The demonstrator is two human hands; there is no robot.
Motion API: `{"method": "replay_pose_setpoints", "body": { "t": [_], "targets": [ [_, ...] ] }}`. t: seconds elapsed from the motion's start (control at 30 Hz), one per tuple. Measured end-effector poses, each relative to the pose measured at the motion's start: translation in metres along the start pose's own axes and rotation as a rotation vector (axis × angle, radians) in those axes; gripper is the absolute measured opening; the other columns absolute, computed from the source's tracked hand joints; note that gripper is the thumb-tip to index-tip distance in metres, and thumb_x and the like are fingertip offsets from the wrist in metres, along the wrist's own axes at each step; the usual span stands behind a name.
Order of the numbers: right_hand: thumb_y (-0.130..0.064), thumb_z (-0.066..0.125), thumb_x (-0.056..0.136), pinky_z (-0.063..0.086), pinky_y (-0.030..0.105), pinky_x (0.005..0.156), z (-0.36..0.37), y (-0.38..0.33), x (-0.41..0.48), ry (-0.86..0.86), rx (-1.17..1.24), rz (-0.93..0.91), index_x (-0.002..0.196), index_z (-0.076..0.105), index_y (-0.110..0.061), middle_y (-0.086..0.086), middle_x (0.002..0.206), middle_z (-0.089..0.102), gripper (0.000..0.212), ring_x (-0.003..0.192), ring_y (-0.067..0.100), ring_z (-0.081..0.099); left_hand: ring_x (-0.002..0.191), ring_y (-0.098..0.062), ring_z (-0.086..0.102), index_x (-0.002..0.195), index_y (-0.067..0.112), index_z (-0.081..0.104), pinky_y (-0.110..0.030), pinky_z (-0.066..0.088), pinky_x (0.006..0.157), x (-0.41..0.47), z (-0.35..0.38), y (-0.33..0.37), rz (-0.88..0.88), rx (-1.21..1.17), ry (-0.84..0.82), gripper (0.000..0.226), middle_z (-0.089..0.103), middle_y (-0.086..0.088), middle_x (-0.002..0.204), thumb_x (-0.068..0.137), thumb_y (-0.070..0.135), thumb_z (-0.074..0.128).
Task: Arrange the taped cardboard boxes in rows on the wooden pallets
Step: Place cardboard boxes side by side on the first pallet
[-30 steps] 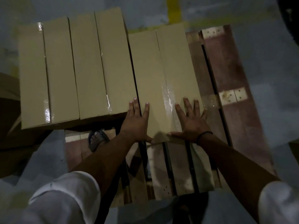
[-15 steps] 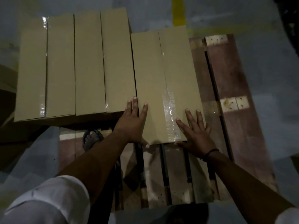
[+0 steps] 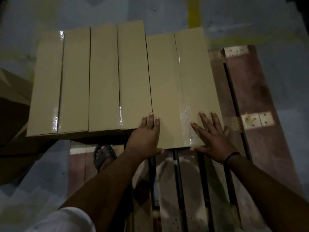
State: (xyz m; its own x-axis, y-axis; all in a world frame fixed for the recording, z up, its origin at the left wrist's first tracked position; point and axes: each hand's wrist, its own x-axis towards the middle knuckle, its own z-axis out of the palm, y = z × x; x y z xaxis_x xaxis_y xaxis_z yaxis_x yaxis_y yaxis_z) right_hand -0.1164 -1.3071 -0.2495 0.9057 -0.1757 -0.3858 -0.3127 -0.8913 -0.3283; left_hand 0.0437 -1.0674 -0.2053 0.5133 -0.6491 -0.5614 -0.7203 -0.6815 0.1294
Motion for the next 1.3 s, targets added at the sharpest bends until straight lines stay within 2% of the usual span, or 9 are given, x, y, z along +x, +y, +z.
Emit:
{"method": "replay_pose_setpoints", "body": {
  "t": [0.13,0.23,0.33,0.43,0.57,0.97,1.1,1.3],
  "targets": [
    [-0.068,0.070,0.079,0.014,0.074,0.108,-0.016,0.001,0.029,-0.017,0.000,0.012,0.158,0.018,-0.049,-0.016,0.165,-0.026,0.097,0.148,0.018,-0.036,0.157,-0.034,0.006,0.163,0.007,-0.002,-0.047,0.039,0.117,0.005,0.002,0.002,-0.036,0.029,0.036,0.106,-0.007,-0.013,0.171,0.094,0.044,0.069],
    [-0.066,0.073,0.078,0.009,0.074,0.110,-0.024,0.003,0.046,-0.025,0.020,0.010,0.157,0.016,-0.050,-0.020,0.164,-0.028,0.099,0.147,0.015,-0.038,0.157,-0.036,0.011,0.162,0.004,0.000,-0.046,0.042,0.115,0.010,0.002,0.006,-0.082,0.059,0.045,0.091,-0.002,-0.016,0.171,0.101,0.028,0.063],
    [-0.064,0.074,0.079,0.009,0.075,0.110,-0.031,0.004,0.055,-0.031,0.019,0.004,0.157,0.016,-0.050,-0.019,0.164,-0.026,0.099,0.147,0.014,-0.038,0.155,-0.039,0.017,0.161,-0.001,0.002,-0.045,0.047,0.109,0.014,0.000,0.012,-0.116,0.097,0.051,0.081,0.005,-0.023,0.169,0.102,0.009,0.057],
    [-0.064,0.074,0.078,0.007,0.074,0.111,-0.033,0.004,0.062,-0.040,0.009,0.005,0.158,0.016,-0.049,-0.019,0.165,-0.026,0.099,0.147,0.014,-0.039,0.154,-0.044,0.019,0.159,-0.006,0.003,-0.047,0.045,0.110,0.015,-0.005,0.018,-0.122,0.113,0.039,0.074,0.009,-0.029,0.167,0.101,-0.004,0.048],
    [-0.066,0.074,0.077,0.009,0.074,0.110,-0.035,0.007,0.070,-0.012,0.030,-0.014,0.157,0.018,-0.049,-0.019,0.166,-0.023,0.099,0.148,0.014,-0.036,0.153,-0.046,0.020,0.159,-0.008,0.003,-0.049,0.044,0.110,0.018,-0.009,0.019,-0.122,0.113,0.033,0.067,0.011,-0.031,0.165,0.102,-0.007,0.039],
    [-0.070,0.074,0.073,0.014,0.073,0.108,-0.033,0.009,0.072,0.043,0.063,-0.018,0.153,0.019,-0.056,-0.022,0.166,-0.019,0.098,0.151,0.014,-0.029,0.153,-0.050,0.011,0.157,-0.010,-0.003,-0.051,0.032,0.119,0.016,-0.007,0.027,-0.137,0.094,0.062,0.066,0.006,-0.036,0.164,0.103,-0.004,0.034],
    [-0.069,0.074,0.073,0.013,0.073,0.108,-0.033,0.010,0.073,0.039,0.067,-0.029,0.150,0.014,-0.060,-0.024,0.165,-0.020,0.098,0.151,0.014,-0.030,0.151,-0.054,0.013,0.156,-0.012,-0.003,-0.052,0.031,0.119,0.022,0.004,0.026,-0.156,0.104,0.093,0.062,0.008,-0.038,0.162,0.103,-0.006,0.029],
    [-0.068,0.077,0.071,0.009,0.074,0.110,-0.033,0.011,0.075,0.020,0.077,-0.009,0.149,0.016,-0.061,-0.026,0.165,-0.021,0.099,0.149,0.011,-0.033,0.150,-0.055,0.016,0.155,-0.013,-0.003,-0.053,0.030,0.119,0.026,0.012,0.024,-0.149,0.104,0.123,0.061,0.010,-0.040,0.161,0.104,-0.005,0.031]
  ]
}}
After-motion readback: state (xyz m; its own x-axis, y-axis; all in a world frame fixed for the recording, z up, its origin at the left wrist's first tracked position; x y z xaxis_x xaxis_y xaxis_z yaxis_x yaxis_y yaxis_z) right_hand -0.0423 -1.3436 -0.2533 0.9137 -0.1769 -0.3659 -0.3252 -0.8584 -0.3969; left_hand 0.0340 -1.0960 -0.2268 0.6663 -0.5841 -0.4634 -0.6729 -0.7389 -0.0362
